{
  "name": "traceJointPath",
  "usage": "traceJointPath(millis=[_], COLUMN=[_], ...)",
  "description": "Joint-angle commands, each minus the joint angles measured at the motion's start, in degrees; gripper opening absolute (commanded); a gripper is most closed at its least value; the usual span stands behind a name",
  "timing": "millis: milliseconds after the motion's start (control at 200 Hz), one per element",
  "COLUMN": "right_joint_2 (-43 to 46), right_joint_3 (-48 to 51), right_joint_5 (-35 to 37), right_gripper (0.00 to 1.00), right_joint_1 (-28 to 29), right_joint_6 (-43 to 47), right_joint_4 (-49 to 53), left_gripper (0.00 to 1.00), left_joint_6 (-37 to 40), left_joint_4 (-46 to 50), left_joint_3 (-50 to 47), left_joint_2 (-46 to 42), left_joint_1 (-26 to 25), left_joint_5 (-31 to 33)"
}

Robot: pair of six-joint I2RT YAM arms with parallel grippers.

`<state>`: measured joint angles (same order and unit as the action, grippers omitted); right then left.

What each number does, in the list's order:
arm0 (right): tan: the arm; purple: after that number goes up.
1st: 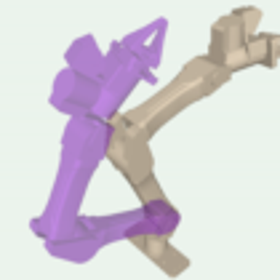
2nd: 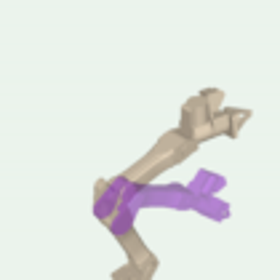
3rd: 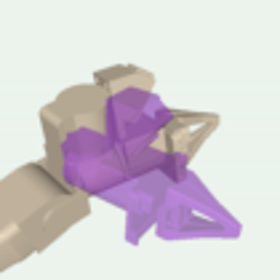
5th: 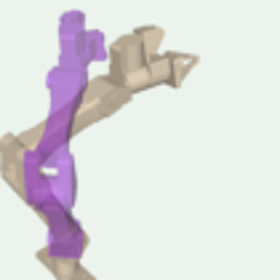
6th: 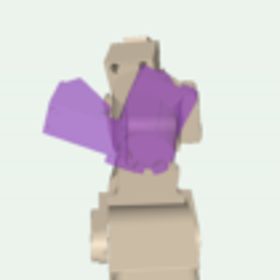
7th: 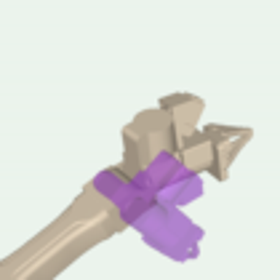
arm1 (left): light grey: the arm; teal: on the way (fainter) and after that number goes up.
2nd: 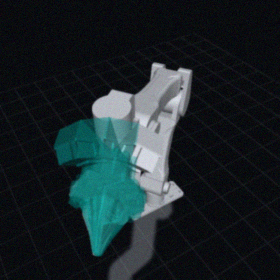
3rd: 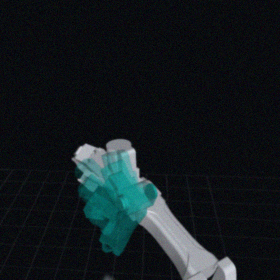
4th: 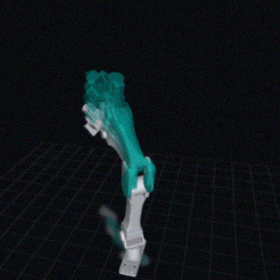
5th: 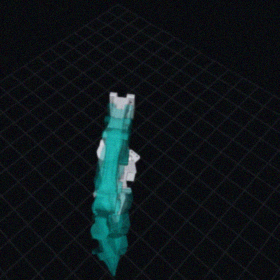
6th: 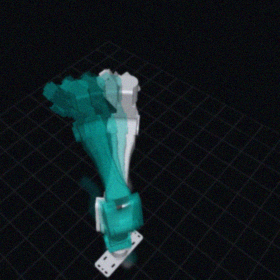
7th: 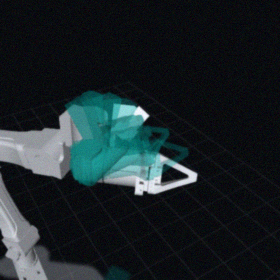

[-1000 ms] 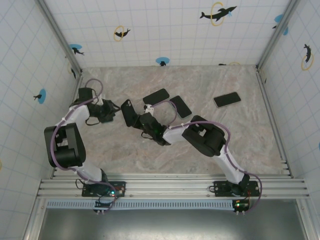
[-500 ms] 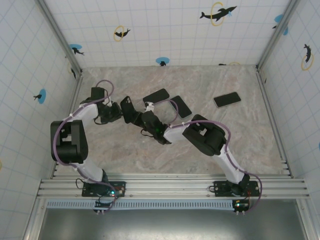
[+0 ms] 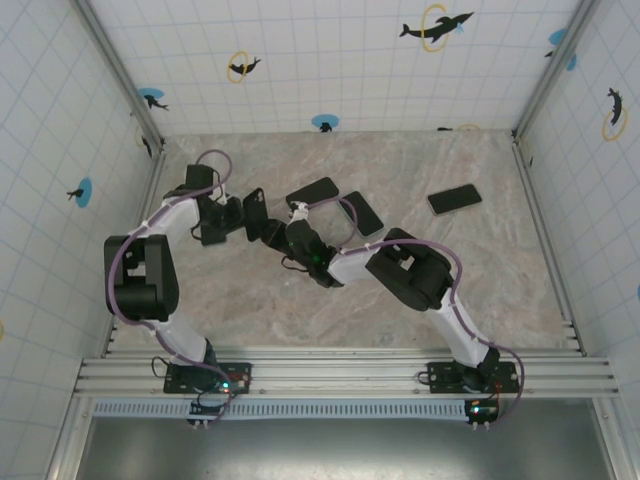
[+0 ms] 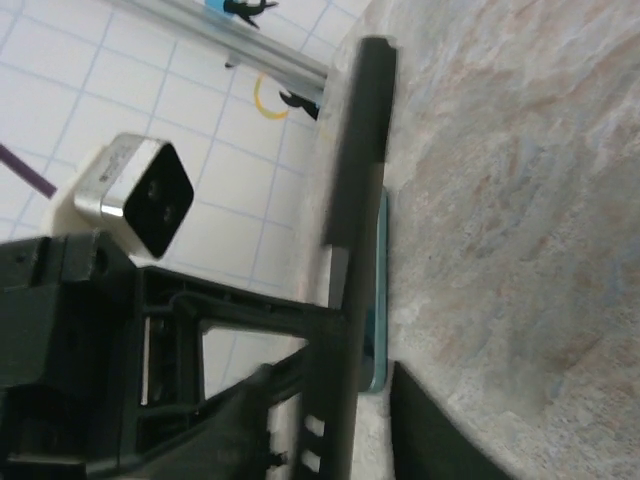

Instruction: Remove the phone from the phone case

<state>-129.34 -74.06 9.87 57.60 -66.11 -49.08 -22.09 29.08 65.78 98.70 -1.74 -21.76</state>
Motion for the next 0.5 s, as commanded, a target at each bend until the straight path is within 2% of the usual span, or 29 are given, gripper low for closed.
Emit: traceJointPath(millis=[0, 35, 120, 495], right_joint_2=[2.2, 2.9, 4.8, 11.4], right_joint_3=[1.1, 2.1, 4.6, 12.9], right_joint_5=[-1.8, -2.2, -2.2, -2.6], right_gripper=[0.53, 0.59, 0.64, 0.69], right_joint_1=[-0.8, -1.1, -2.0, -5.1], right_joint_6=[2.1, 2.7, 4.0, 8.1], right_joint_4=[-2.3, -2.1, -1.1, 0.3], left_gripper=[0.00, 0.00, 0.00, 0.00], left_joint_6=[5.3, 6.2, 9.7, 10.6], left_joint_4=[4.1, 4.4, 4.2, 1.7], left_joint_3=[4.0, 4.6, 5.7, 9.2], left_joint_2=[1.5, 1.9, 3.3, 10.9], left_joint_1=[0.2, 0.0, 0.0, -0.1], left_joint_5=[8.3, 9.7, 11.4, 18.3])
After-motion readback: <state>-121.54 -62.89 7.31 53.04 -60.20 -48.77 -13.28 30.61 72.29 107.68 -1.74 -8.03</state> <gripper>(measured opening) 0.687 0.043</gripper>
